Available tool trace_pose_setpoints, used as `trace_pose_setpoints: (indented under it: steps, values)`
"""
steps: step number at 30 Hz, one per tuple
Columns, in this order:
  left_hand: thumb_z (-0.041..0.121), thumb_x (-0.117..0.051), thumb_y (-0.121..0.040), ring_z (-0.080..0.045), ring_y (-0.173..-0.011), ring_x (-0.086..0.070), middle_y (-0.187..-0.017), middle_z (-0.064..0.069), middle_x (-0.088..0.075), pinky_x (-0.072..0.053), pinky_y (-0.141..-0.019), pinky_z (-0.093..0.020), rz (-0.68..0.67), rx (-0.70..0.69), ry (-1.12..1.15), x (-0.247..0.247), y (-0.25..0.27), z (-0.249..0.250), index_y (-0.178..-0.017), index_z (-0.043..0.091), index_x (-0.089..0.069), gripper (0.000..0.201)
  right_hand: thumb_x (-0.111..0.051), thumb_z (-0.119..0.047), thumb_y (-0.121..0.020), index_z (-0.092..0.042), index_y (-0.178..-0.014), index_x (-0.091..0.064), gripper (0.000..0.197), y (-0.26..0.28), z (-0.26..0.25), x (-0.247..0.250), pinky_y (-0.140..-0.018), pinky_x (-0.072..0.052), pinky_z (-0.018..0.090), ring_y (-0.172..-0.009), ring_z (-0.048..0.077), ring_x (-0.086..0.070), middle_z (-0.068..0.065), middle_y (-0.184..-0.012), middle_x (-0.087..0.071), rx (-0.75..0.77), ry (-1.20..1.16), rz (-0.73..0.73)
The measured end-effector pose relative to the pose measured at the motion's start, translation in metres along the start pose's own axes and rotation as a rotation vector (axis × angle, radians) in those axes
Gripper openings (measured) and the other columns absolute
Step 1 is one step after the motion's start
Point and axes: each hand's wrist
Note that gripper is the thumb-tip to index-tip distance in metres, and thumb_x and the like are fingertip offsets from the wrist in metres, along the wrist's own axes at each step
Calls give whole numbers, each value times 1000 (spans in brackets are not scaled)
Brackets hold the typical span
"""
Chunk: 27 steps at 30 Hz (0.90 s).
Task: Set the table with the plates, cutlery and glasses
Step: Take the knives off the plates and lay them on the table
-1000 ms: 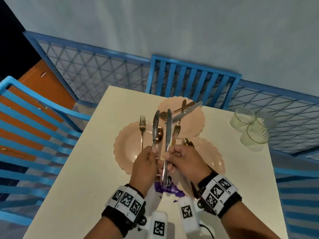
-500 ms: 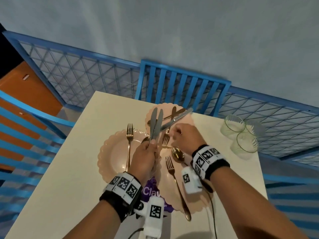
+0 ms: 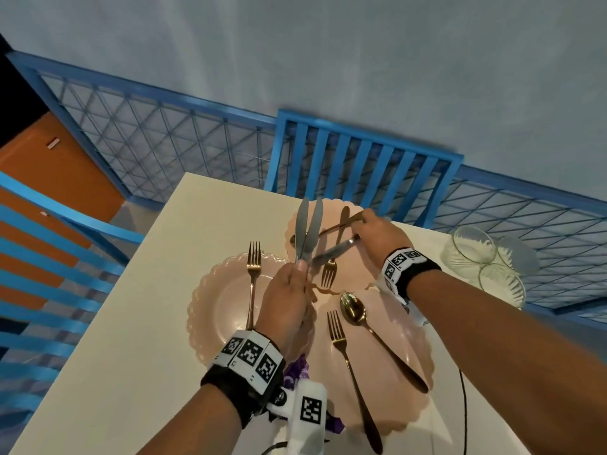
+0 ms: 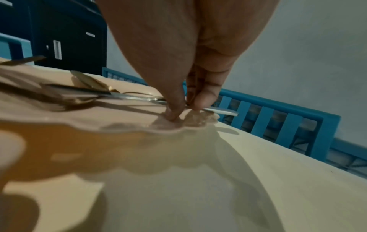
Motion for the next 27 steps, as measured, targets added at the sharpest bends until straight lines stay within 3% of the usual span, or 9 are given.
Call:
trace_pose_setpoints:
  steps: [4,7,9,12,17,20,22,24,27]
  values:
    - [39,-43,-105,-19,-55,-46,-71,-10,-49,-40,-46,-27,-28,-50,88,15,5,-4,-103,6,-54,34,-58,-15,-97,-20,-112,-65,17,7,0,4,-84,-53,37,-105,24,-61,4,-117,-59,36,30,-56]
    - [49,-44,-99,-26,-71,-63,-86,-16,-61,-57,-63,-33,11,-162,-10,27,14,-5,-102,20,-53,31,-53,-22,-98,-20,-108,-67,17,22,3,25,-83,-55,38,-98,25,-64,4,-105,-66,28,9,-64]
    - [42,-41,-104,-13,-56,-62,-77,-14,-56,-54,-53,-24,35,-148,79,31,22,-1,-102,15,-52,30,-55,-25,-98,-20,-105,-71,18,40,3,42,-79,-53,36,-92,24,-64,3,-97,-68,-55,-75,-42]
    - [42,-43,-103,-12,-48,-47,-68,-7,-47,-40,-44,-24,-24,-51,181,33,38,4,-104,0,-49,42,-65,-28,-95,-23,-92,-74,11,93,-19,66,-67,-45,27,-75,14,-63,-5,-80,-68,-218,-500,6]
    - [42,-34,-108,-20,-58,-63,-73,-8,-65,-53,-53,-32,-97,-46,-39,37,81,-14,-103,14,-54,35,-67,-14,-96,-5,-74,-66,24,193,-120,82,-57,-48,24,-48,10,-56,2,-56,-64,-323,-1349,-186]
    - [39,-33,-109,-24,-59,-60,-70,-12,-61,-53,-57,-36,-183,-58,-71,45,114,-32,-107,9,-55,37,-69,-18,-95,-5,-79,-69,20,220,-154,75,-61,-56,30,-54,15,-65,9,-63,-71,-370,-1336,-191]
    - [42,-32,-108,-25,-57,-56,-69,-12,-59,-51,-56,-41,-188,-28,-79,55,134,-46,-113,17,-56,35,-71,-19,-94,0,-88,-68,20,234,-167,72,-56,-57,26,-55,17,-68,13,-68,-74,-395,-1347,-212]
    - [46,-31,-107,-23,-51,-54,-66,-7,-58,-51,-50,-36,-155,-23,-148,66,155,-59,-108,31,-57,30,-72,-16,-92,4,-92,-66,21,249,-180,67,-61,-62,31,-62,24,-72,16,-71,-75,-438,-1424,-247]
    - [50,-33,-106,-16,-48,-52,-62,0,-57,-43,-44,-29,-144,-67,-247,80,186,-79,-102,26,-57,34,-72,-11,-92,6,-93,-66,18,276,-194,57,-66,-65,39,-68,35,-75,20,-77,-76,-451,-1429,-272]
Point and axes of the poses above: each hand's wrist, its own y-axis away from the middle knuckle, its own x-axis out of the back of the hand, z = x × y
